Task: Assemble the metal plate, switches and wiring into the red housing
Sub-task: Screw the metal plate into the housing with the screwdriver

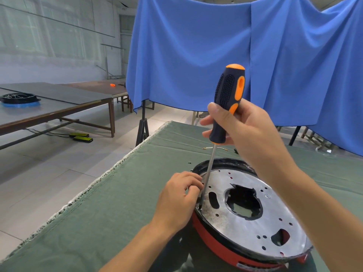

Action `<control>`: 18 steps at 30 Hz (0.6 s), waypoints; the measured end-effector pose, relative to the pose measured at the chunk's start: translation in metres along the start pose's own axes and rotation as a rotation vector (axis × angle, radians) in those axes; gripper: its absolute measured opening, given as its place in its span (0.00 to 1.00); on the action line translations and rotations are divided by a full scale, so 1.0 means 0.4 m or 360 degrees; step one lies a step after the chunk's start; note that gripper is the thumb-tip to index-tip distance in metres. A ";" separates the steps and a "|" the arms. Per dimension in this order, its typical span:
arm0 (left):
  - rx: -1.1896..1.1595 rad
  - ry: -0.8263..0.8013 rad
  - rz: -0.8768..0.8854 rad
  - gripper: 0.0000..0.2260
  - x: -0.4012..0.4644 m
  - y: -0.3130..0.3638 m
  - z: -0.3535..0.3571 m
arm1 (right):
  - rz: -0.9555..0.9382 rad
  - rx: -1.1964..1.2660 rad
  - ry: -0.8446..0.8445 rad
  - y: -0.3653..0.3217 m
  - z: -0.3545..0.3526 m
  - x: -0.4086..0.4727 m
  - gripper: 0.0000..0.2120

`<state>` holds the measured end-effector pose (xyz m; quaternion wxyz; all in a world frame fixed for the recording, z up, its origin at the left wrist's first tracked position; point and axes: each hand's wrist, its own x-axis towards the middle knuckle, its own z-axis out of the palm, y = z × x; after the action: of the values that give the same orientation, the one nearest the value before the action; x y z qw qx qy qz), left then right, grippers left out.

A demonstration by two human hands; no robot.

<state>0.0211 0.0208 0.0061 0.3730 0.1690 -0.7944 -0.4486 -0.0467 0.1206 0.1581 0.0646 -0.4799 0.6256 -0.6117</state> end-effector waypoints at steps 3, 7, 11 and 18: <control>0.0037 0.0003 0.0013 0.14 0.002 0.000 -0.001 | 0.0023 0.0082 -0.0117 -0.006 -0.015 -0.004 0.05; 0.0101 0.0008 0.0038 0.15 0.002 0.000 0.000 | -0.0043 -0.0053 0.0192 0.001 -0.007 0.002 0.11; 0.0042 -0.0005 -0.0001 0.14 -0.001 0.005 -0.002 | -0.0036 -0.0131 0.0280 0.003 0.013 0.012 0.15; -0.0057 -0.0003 -0.0063 0.14 -0.001 0.004 -0.001 | -0.0026 -0.0081 -0.0013 0.001 -0.005 0.004 0.06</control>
<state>0.0218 0.0219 0.0073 0.3664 0.1775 -0.7831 -0.4701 -0.0490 0.1210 0.1591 0.0498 -0.4891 0.6366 -0.5942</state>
